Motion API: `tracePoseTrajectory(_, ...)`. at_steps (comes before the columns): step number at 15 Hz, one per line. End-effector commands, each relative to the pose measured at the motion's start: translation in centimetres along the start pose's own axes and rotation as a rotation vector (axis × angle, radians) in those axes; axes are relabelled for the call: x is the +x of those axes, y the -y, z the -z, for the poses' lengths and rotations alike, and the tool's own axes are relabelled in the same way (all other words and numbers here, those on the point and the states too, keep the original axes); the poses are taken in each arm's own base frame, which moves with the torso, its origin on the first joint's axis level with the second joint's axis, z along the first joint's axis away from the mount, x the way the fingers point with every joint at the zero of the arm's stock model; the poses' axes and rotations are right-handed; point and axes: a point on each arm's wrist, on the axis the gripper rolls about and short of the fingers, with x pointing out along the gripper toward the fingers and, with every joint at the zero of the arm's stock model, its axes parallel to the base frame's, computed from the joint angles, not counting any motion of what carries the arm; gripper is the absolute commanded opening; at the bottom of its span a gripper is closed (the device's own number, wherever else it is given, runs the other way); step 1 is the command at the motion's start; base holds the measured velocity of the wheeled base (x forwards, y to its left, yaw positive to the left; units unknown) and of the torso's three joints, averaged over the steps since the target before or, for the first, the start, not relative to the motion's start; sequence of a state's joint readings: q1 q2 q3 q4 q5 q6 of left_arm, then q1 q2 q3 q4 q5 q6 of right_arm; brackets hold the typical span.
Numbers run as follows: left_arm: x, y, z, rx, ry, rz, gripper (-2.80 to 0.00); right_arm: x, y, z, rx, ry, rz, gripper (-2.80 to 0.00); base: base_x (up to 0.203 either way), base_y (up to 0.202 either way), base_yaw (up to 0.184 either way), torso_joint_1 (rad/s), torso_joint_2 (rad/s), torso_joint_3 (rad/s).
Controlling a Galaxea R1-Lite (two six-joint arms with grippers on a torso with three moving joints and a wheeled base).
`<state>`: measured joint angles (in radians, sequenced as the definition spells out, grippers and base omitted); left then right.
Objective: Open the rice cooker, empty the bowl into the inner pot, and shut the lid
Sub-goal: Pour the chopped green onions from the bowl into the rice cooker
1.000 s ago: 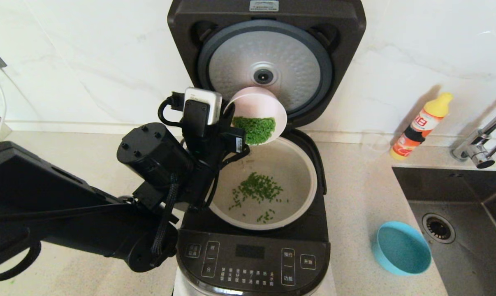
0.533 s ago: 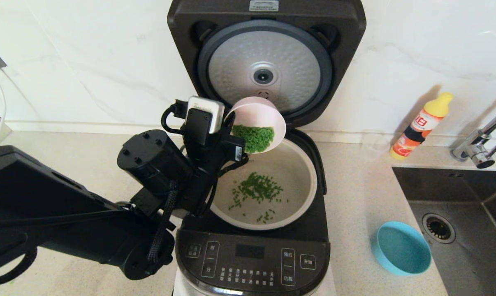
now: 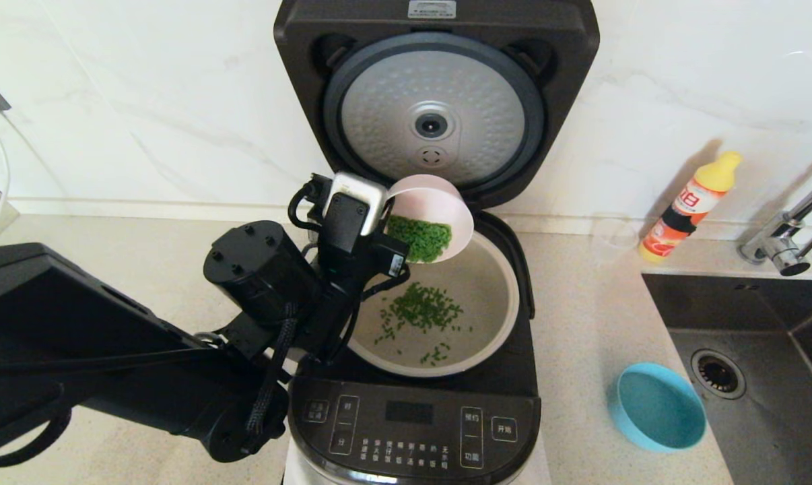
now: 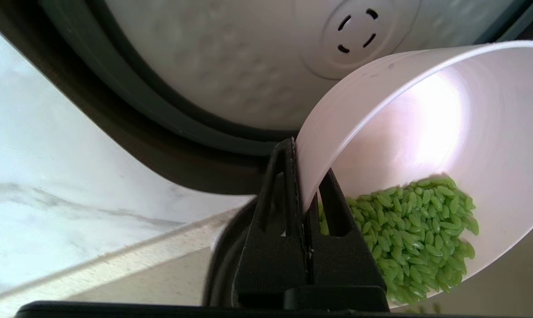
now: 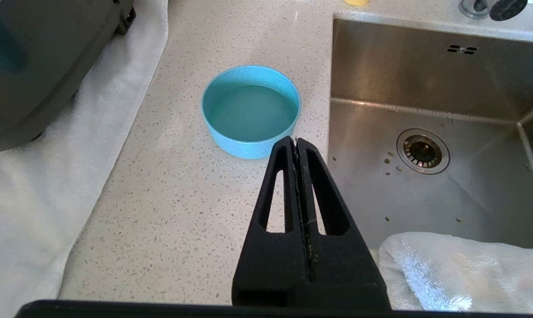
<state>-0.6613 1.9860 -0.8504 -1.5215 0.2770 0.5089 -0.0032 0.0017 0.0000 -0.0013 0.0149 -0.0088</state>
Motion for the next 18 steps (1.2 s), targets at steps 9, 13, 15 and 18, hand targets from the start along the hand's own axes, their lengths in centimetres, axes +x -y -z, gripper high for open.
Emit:
tracePoseTrajectory(9,1.1,-2.7,-5.3,-0.020,0.172,-0.105,-2.80,0.0,0.0,0.0,0.000,-0.001,-0.001,-2.80,0.000,0.000,0.000,0.000,0.00,0.000)
tracePoseTrajectory(13,1.9,-2.6,-5.7,-0.024,0.197,-0.120,-2.80,0.0,0.0,0.0,0.000,-0.001,-0.001,-2.80,0.000,0.000,0.000,0.000,0.00,0.000)
tracePoseTrajectory(15,2.0,-2.4,-5.3,-0.028,0.189,-0.116,-2.80,0.0,0.0,0.0,0.000,0.000,-0.001,-2.80,0.000,0.000,0.000,0.000,0.00,0.000)
tracePoseTrajectory(18,2.2,-2.5,-5.7,-0.034,0.205,-0.123,-2.80,0.0,0.0,0.0,0.000,-0.001,-0.001,-2.80,0.000,0.000,0.000,0.000,0.00,0.000)
